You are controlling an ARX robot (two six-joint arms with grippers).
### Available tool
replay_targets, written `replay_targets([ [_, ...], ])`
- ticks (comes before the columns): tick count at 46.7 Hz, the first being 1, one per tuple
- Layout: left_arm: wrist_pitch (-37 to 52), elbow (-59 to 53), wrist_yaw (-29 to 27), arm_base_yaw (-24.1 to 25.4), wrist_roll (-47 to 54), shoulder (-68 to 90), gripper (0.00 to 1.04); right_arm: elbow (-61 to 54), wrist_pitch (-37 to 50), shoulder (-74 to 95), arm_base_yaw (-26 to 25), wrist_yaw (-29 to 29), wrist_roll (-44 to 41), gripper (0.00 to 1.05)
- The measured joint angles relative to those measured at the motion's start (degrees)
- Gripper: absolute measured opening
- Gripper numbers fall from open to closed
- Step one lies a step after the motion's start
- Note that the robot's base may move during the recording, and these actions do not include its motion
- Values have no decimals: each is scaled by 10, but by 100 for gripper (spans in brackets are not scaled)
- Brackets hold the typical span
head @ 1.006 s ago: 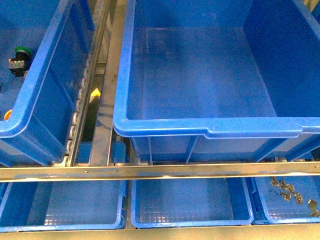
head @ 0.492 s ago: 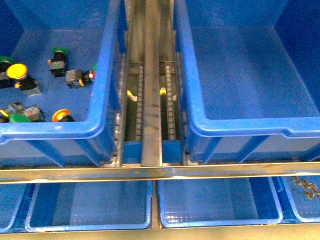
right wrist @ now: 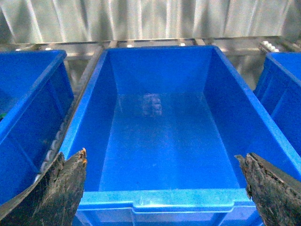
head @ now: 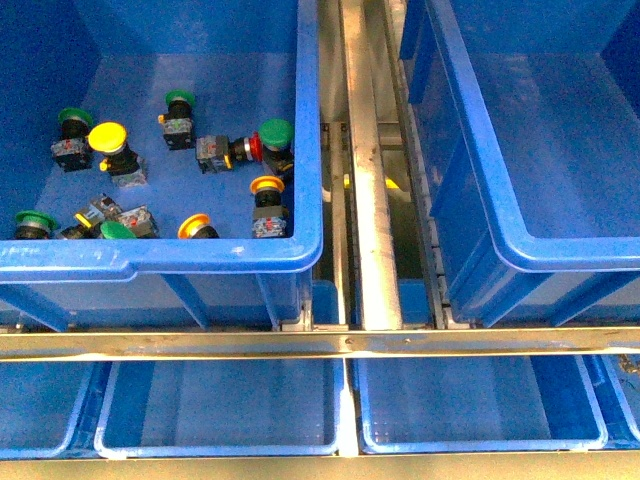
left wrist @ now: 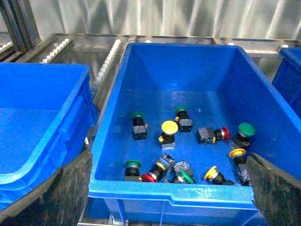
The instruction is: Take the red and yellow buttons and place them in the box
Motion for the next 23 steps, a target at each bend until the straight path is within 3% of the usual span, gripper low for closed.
replay_targets([
  [23,0,0,-2,0,0,0,97,0,0,0,0,-2,0,99],
])
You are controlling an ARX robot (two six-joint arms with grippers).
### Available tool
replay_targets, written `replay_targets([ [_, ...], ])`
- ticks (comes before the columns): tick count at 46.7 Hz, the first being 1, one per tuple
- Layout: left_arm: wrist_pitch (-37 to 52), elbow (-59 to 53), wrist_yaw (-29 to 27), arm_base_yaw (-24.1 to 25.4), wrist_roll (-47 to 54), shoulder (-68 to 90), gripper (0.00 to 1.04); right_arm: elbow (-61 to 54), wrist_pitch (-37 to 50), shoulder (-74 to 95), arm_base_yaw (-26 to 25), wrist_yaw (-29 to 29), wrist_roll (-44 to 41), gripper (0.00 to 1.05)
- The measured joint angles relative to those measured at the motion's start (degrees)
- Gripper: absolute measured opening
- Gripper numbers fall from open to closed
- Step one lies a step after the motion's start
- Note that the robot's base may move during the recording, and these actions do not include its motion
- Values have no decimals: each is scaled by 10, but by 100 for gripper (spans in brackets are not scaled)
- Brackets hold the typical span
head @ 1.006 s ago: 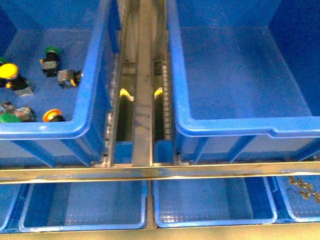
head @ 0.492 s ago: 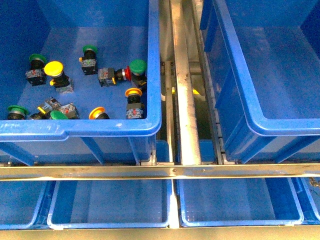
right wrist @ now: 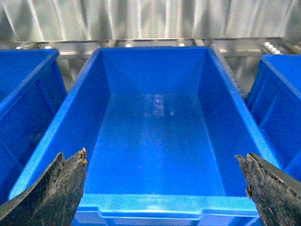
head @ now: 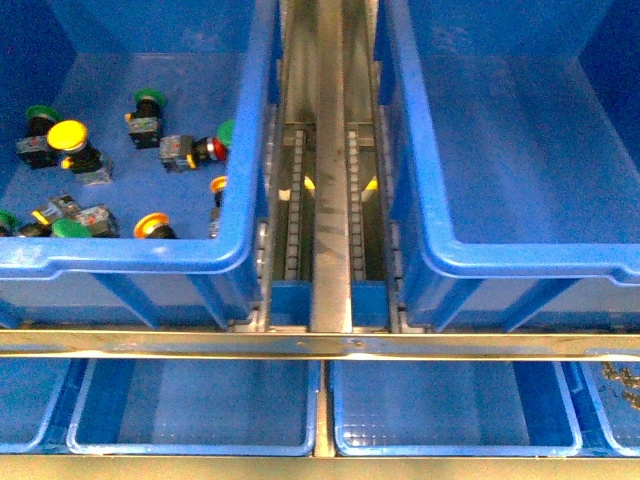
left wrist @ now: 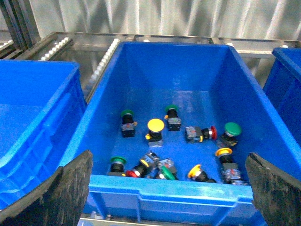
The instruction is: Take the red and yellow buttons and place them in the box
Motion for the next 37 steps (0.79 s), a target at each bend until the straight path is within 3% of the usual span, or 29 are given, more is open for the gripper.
replay_targets([
  [23,0,0,1,0,0,0,97,0,0,0,0,3,0,99],
  [24,-16,5,-22,-7,-16,12,97,0,0,0,0,3,0,99],
  [26,-122,49,-127,-37,-81,71,97,0,0,0,0,3,0,99],
  [29,-185,97,-202,-37,-144,168,97,0,0,0,0,4,0,99],
  [32,-158,140,-208,-10,-175,274,97,0,0,-1,0,2,0,99],
  [37,-38,234,-148,47,-152,443,97,0,0,0,0,2,0,99],
])
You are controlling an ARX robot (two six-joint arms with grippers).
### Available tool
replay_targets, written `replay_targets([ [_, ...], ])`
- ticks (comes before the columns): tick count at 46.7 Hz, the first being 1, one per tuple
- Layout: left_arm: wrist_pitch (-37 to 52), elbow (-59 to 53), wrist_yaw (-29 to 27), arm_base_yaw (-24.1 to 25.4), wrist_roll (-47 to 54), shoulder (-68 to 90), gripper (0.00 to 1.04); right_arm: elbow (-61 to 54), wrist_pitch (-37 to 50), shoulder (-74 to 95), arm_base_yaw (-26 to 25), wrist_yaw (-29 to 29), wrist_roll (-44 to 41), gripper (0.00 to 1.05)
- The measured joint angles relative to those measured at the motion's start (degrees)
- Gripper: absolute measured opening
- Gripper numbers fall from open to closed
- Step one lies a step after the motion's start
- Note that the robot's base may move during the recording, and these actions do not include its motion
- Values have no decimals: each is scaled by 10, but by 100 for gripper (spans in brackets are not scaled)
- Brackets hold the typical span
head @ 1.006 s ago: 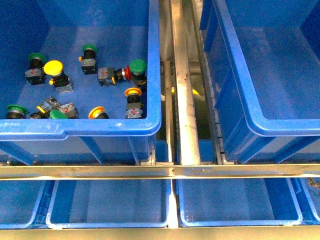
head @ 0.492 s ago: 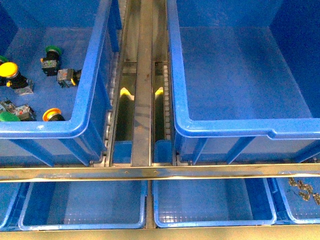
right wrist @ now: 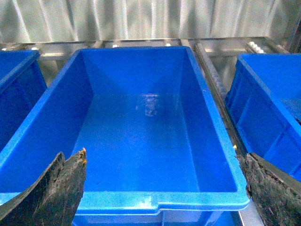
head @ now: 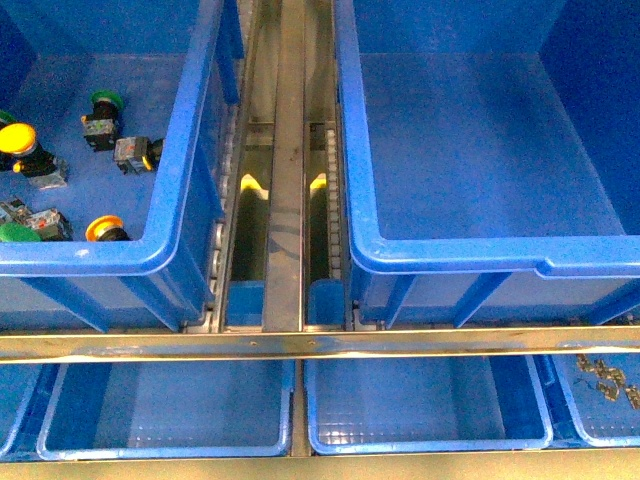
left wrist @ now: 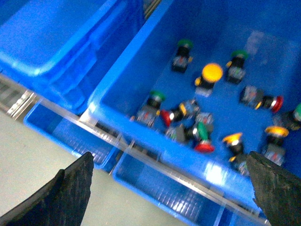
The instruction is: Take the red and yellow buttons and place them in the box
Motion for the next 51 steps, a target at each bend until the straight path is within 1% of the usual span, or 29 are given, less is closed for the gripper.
replay_targets([
  [4,63,91,64,30,45,130,97,0,0,0,0,0,0,99],
  [9,64,189,155,40,118,268,97,0,0,0,0,0,0,99],
  [11,53,221,182,43,137,322,97,0,0,0,0,0,0,99],
  [13,51,247,196,45,160,374,97,0,0,0,0,0,0,99],
  [15,31,280,224,49,178,430,97,0,0,0,0,0,0,99],
  [19,20,319,239,48,205,497,97,0,0,0,0,0,0,99],
  [25,7,356,256,41,240,549,97,0,0,0,0,0,0,99],
  [42,0,435,256,51,318,667,97,0,0,0,0,0,0,99],
  [51,0,498,255,56,352,734,97,0,0,0,0,0,0,99],
])
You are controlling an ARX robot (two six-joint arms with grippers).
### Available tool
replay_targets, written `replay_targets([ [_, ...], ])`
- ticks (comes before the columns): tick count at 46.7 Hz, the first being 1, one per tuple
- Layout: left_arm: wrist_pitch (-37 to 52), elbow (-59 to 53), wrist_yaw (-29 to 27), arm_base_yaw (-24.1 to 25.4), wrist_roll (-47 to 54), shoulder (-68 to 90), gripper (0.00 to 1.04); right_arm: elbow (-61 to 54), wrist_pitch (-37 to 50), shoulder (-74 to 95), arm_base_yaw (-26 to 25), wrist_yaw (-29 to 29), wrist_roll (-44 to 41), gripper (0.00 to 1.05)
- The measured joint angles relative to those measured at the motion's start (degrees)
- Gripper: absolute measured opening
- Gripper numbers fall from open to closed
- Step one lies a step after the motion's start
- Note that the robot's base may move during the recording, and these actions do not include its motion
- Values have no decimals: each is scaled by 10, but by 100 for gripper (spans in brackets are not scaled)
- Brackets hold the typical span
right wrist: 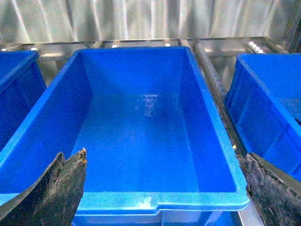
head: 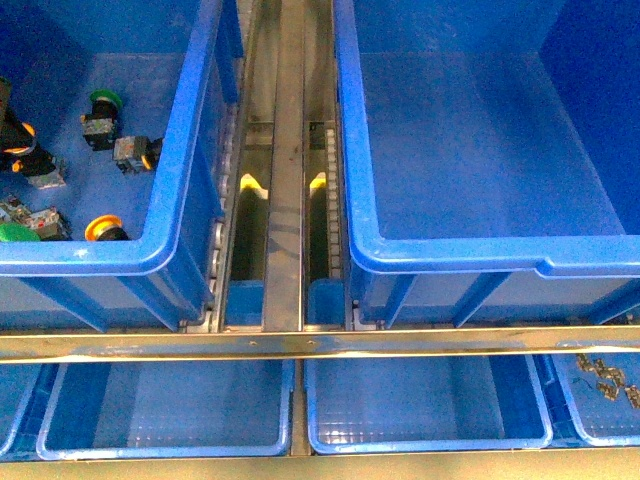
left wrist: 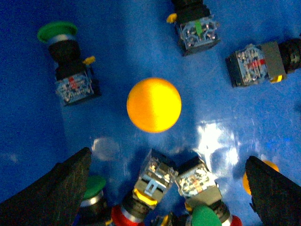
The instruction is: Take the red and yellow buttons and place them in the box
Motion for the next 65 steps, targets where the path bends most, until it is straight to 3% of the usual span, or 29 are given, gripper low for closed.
replay_targets([
  [22,-19,142,1,10,21,128,97,0,0,0,0,0,0,99],
  [56,-25,172,28,4,17,166,97,0,0,0,0,0,0,99],
  [65,-12,172,31,5,12,166,74,0,0,0,0,0,0,99],
])
